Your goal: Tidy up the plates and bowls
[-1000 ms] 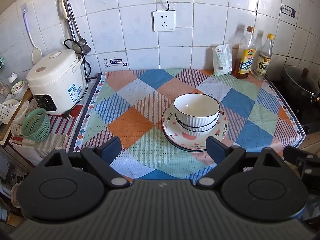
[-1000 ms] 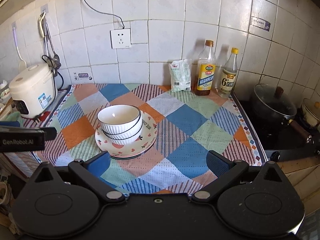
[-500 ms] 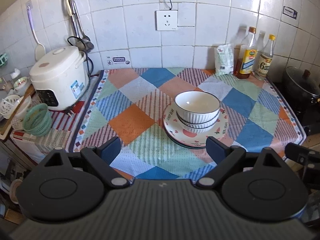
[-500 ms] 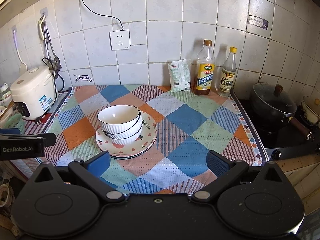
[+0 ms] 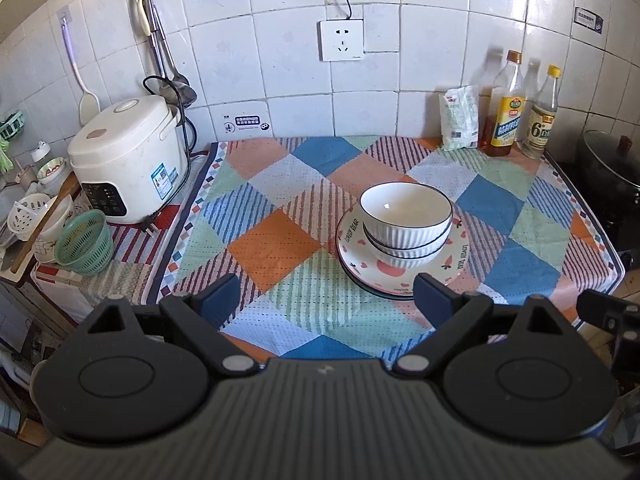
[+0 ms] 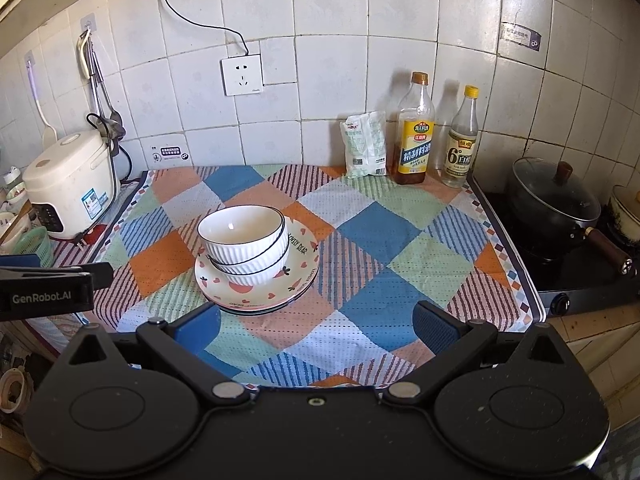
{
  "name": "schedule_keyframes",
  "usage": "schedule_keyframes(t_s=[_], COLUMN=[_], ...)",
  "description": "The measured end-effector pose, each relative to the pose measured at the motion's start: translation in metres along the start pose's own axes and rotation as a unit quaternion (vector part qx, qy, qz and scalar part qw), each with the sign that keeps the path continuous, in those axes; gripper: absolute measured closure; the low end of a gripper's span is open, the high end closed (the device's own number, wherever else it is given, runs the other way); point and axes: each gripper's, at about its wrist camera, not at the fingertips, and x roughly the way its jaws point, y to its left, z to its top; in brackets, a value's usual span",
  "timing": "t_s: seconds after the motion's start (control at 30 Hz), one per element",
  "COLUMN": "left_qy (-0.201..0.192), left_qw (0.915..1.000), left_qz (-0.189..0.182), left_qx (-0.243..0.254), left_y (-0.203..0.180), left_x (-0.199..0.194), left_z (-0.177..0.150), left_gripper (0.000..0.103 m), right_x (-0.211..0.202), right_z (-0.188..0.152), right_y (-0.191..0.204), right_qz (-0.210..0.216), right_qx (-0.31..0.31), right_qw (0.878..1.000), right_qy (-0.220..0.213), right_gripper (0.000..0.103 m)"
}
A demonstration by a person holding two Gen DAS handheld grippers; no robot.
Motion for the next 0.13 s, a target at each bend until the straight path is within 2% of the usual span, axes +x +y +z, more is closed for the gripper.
schedule_keyframes(t_s=[0.13], left_qy=[-0.003], left_qw=[1.0000], left_qz=[-0.003], left_qx=[0.005], left_y=[-0.0021], left_x=[-0.0003], left_z=[0.0012], left_gripper=[0.006], right_x=[0.0027], right_z=[0.0007], right_y=[-0.0021], right_qz=[-0.001], right_qx=[0.001], right_qw=[1.000], right_qy=[0.003], right_gripper=[0.000])
